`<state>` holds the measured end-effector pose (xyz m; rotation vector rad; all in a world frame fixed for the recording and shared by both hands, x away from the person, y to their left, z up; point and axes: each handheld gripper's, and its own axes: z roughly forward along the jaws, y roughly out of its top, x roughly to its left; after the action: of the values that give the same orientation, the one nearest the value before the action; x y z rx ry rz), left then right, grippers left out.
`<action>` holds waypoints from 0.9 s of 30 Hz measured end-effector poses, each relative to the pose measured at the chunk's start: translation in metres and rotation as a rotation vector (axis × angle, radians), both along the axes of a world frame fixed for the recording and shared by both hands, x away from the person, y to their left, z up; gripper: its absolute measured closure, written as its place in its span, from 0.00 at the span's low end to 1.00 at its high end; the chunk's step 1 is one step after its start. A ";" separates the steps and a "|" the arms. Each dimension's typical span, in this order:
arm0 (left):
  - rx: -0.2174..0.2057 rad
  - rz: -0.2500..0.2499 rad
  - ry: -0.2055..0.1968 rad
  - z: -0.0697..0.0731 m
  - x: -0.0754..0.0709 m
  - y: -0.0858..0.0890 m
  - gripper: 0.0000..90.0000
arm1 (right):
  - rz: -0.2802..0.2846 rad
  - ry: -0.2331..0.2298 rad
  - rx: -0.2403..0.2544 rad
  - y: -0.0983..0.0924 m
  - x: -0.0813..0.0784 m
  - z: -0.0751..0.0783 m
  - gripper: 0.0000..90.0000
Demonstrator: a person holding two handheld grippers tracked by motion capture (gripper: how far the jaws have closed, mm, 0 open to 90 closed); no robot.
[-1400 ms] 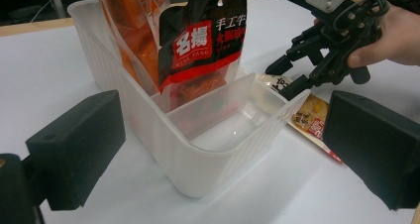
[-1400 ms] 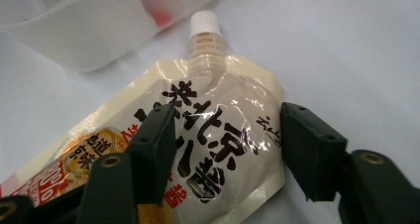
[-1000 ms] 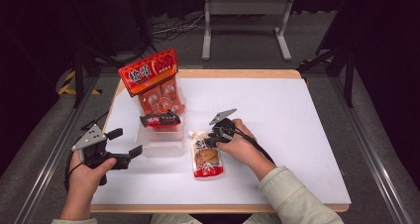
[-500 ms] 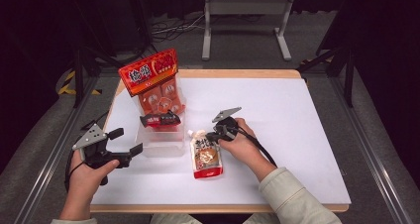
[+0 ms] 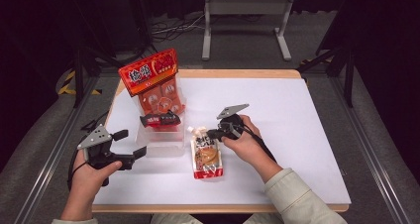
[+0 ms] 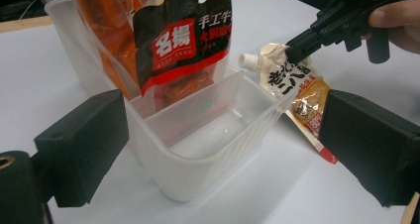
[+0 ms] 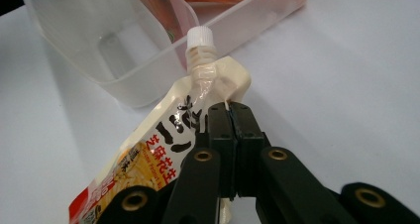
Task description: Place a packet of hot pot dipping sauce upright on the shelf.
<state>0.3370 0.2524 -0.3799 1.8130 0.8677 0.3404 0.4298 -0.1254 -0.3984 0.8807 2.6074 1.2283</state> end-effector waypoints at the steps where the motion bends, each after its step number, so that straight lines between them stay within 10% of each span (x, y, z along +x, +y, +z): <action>1: -0.003 -0.005 -0.003 0.001 0.000 0.000 0.07 | 0.004 -0.003 0.008 -0.001 -0.002 0.003 0.99; 27: -0.034 -0.067 -0.017 0.008 -0.005 -0.011 0.08 | 0.121 -0.110 0.142 -0.010 -0.037 0.059 1.00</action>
<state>0.3321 0.2413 -0.3723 1.8009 0.7943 0.2965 0.3925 -0.1355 -0.3397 0.6633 2.5446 1.4649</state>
